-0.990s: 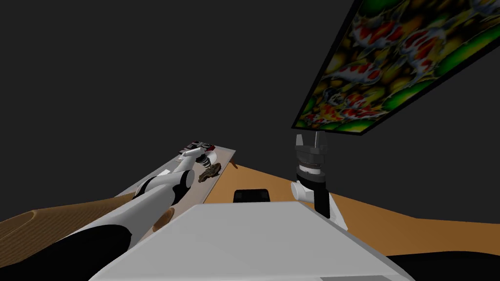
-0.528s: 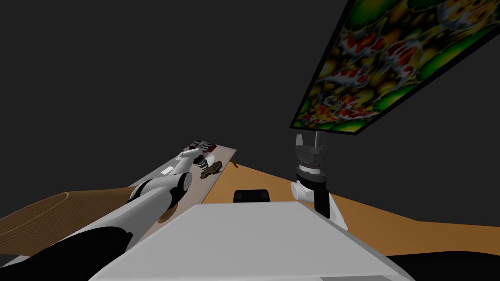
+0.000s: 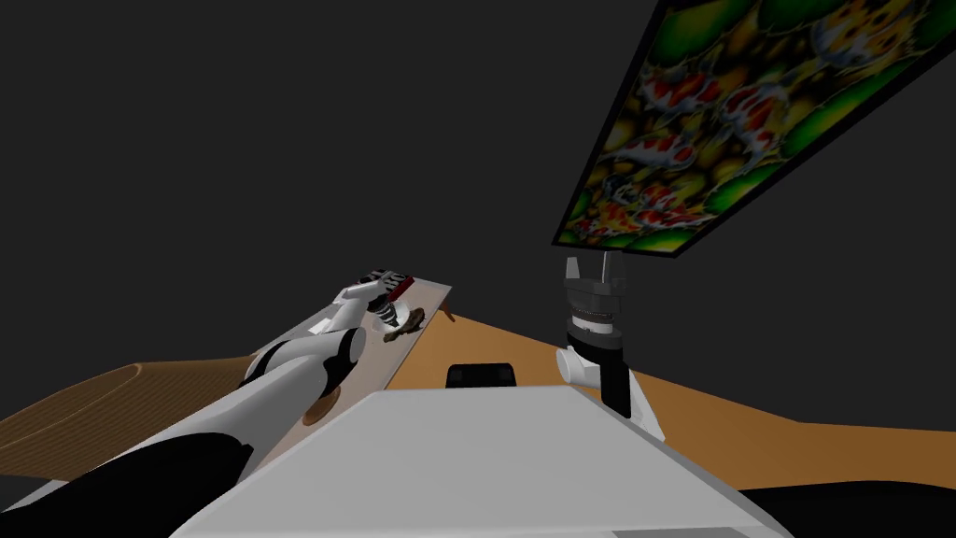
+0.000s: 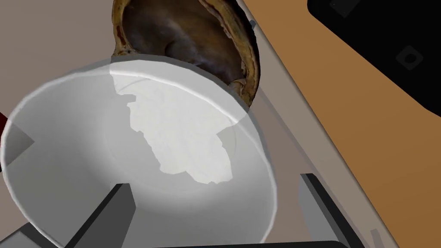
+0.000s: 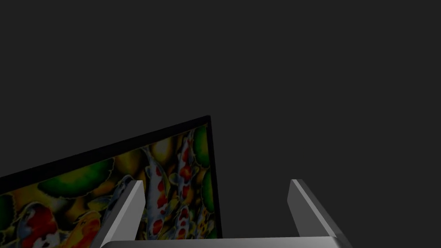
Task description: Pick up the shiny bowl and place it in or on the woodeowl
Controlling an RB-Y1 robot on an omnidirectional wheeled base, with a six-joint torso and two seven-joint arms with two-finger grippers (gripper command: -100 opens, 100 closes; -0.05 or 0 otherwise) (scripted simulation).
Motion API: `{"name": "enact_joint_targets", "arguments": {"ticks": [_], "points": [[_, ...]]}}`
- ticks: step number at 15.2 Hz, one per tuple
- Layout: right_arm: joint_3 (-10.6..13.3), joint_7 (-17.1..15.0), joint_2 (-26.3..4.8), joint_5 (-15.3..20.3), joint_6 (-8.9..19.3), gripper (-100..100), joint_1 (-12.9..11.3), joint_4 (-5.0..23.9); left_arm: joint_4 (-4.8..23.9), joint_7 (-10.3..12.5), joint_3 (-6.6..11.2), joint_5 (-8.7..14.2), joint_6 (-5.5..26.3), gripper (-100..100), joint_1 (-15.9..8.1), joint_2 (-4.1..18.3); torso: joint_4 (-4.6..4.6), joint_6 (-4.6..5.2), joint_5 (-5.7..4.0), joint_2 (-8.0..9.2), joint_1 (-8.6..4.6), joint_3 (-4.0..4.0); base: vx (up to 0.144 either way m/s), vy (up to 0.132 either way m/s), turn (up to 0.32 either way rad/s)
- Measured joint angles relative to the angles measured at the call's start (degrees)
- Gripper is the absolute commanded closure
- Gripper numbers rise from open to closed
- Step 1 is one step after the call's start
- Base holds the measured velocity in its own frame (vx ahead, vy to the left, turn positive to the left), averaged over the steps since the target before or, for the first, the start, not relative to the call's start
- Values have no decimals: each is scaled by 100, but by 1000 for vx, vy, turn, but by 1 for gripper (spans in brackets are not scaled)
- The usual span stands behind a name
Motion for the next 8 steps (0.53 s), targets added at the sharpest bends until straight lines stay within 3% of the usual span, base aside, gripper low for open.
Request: {"name": "enact_joint_targets", "arguments": {"ticks": [8], "points": [[0, 0, 0, 0, 0, 0, 0, 0, -340, 54, 25, 58, 551, -100, -77, 150, -1, -1, 1, -1, 0, -1, -7, 1, -11]]}}
